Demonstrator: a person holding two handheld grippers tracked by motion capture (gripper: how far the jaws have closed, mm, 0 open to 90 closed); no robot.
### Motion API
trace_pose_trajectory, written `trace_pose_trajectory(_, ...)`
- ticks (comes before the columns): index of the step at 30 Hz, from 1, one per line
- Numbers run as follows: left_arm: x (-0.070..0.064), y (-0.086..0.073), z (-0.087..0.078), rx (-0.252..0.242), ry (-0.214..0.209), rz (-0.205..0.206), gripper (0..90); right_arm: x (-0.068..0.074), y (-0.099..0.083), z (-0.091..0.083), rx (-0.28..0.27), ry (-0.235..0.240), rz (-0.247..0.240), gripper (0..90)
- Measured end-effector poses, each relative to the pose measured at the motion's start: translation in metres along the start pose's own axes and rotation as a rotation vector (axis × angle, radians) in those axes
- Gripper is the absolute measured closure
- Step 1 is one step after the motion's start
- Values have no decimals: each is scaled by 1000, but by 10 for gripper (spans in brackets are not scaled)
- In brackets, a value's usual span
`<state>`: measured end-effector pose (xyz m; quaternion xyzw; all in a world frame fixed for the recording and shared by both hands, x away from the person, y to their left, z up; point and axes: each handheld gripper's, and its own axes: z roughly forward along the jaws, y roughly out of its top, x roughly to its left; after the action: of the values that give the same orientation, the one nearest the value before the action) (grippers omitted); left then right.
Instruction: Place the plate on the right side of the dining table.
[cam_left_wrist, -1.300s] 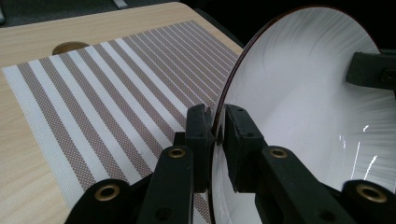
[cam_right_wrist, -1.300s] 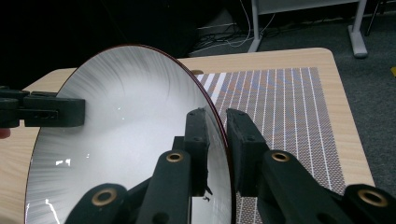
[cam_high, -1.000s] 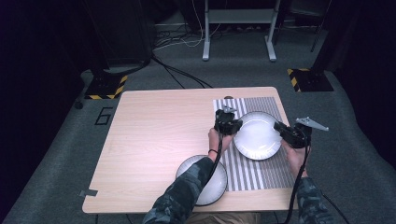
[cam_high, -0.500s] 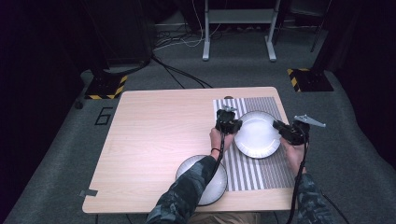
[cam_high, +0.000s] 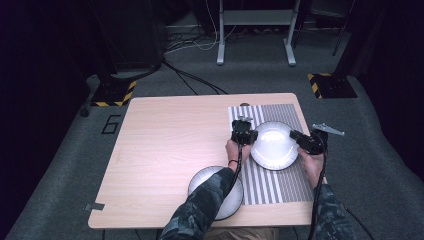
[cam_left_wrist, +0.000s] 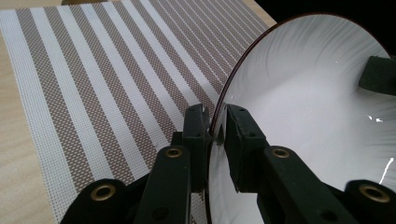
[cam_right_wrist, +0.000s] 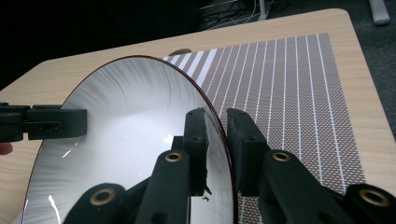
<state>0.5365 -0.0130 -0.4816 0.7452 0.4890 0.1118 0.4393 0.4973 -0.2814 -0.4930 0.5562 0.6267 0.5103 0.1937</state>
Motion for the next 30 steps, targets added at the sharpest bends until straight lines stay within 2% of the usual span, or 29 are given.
trace_pose_trajectory(3,1,-1,3,-8,8,-19,779,-2,-1,2,-3,2,16,788)
trace_pose_trajectory(11,1,-2,8,-24,29,-31,775,-5,-3,7,1,0,22,797)
trace_pose_trajectory(16,2,-4,14,-22,38,-48,781,-10,-6,12,10,-2,70,801)
trace_pose_trajectory(19,3,-5,17,-20,44,-59,781,-13,-8,15,17,-3,80,807)
trace_pose_trajectory(24,4,-6,22,-6,63,-60,780,-15,-9,20,39,-11,117,808)
trace_pose_trajectory(26,5,-7,25,-5,65,-76,780,-16,-8,22,49,-19,120,810)
trace_pose_trajectory(30,6,-9,32,19,91,-70,783,-17,-10,30,106,-57,151,812)
